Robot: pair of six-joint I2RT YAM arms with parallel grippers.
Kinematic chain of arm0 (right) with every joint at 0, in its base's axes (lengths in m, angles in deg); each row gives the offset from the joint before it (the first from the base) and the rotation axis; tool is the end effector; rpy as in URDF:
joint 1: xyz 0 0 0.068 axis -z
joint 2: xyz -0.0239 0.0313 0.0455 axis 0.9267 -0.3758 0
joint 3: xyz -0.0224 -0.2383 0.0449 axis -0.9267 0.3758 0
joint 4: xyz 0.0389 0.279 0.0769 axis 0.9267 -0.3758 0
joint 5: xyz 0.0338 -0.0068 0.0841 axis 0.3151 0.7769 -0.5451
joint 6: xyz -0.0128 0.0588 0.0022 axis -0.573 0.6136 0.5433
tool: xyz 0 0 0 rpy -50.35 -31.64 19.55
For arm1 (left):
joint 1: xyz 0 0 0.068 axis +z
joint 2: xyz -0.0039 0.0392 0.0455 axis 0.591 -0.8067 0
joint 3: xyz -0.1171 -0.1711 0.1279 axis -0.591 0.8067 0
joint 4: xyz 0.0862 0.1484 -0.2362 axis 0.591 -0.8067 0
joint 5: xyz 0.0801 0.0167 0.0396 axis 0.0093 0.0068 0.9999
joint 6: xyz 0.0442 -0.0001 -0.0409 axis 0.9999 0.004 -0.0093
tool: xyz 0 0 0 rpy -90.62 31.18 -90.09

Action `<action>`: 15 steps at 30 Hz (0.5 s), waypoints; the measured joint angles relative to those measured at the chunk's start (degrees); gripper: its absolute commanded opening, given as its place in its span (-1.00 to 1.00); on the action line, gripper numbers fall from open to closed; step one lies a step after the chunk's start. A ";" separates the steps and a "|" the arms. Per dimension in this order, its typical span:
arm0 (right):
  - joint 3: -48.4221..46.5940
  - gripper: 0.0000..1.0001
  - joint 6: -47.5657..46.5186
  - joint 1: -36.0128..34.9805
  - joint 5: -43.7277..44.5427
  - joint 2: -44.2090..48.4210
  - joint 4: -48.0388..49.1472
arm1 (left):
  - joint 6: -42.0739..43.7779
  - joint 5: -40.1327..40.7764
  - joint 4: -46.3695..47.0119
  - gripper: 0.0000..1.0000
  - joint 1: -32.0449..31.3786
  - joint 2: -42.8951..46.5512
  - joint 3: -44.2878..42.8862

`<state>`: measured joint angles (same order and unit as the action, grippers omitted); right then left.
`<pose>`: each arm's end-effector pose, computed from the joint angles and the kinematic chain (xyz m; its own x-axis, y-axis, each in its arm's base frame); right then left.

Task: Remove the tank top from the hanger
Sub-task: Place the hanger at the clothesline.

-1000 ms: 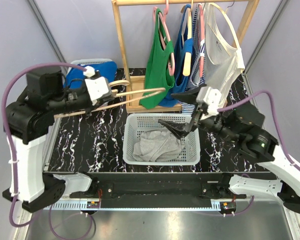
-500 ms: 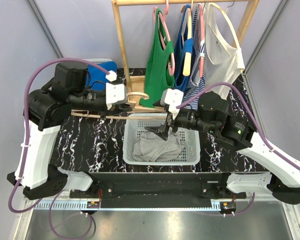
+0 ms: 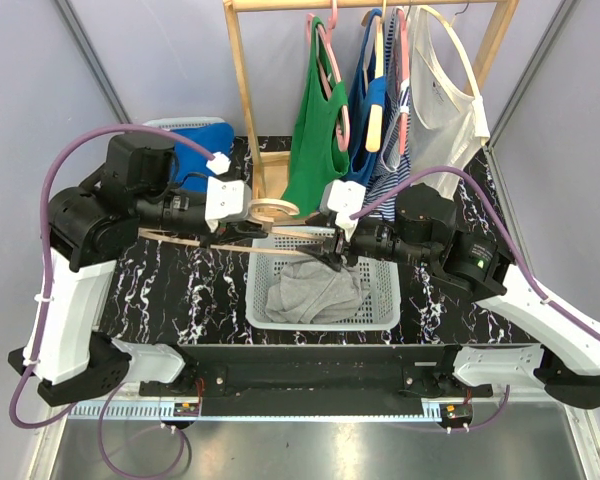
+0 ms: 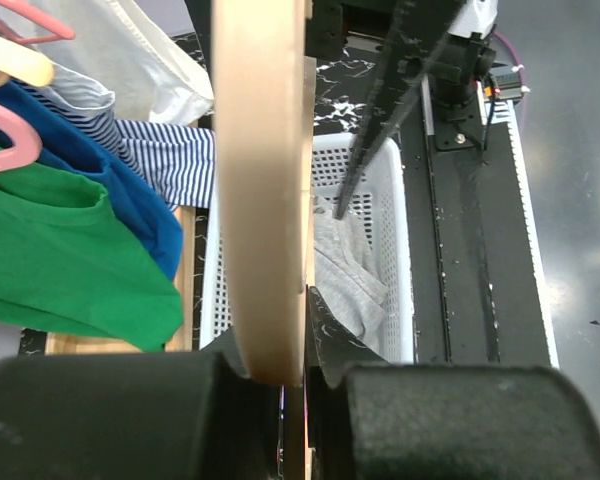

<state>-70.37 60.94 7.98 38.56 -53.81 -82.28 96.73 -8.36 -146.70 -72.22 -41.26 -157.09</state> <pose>0.1314 0.2442 0.4587 0.2229 -0.2274 -0.9480 -0.9208 0.2701 -0.2813 0.1368 -0.1379 0.5277 0.2272 0.3826 -0.8955 0.9704 -0.0113 0.2414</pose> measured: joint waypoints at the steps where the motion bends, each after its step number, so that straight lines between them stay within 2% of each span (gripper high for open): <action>1: 0.00 -0.14 -0.04 0.00 -0.02 0.00 -0.02 | 0.00 -0.02 -0.04 -1.00 -0.11 0.04 0.28; 2: 0.00 -0.35 0.04 0.00 -0.02 0.00 -0.09 | 0.02 0.00 -0.04 -1.00 -0.28 0.13 0.76; 4: -0.11 -0.58 0.17 0.00 -0.07 -0.04 -0.39 | 0.09 0.00 0.02 -1.00 -0.52 0.31 1.95; 6: -0.13 -0.99 0.31 -0.04 -0.37 -0.07 -1.05 | 0.31 0.20 0.50 -1.00 -0.50 0.35 2.69; 7: -0.13 -1.00 0.22 -0.09 -0.90 -0.09 -1.42 | 0.55 0.44 0.79 -1.00 -0.50 0.35 2.84; 9: -0.13 -1.00 0.07 -0.33 -1.51 -0.09 -1.92 | 0.66 0.48 0.87 -0.54 -0.44 0.33 2.97; 11: -0.13 -1.00 -0.02 -0.33 -1.66 -0.04 -1.95 | 0.61 0.63 0.90 0.04 -0.48 0.33 2.91; 15: -0.09 -1.00 0.39 -0.13 0.07 0.13 -1.90 | 0.33 1.38 0.81 0.14 -0.57 0.04 1.97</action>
<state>-70.46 61.33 7.85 38.62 -53.68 -84.18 97.06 -6.98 -145.89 -72.79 -41.22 -155.12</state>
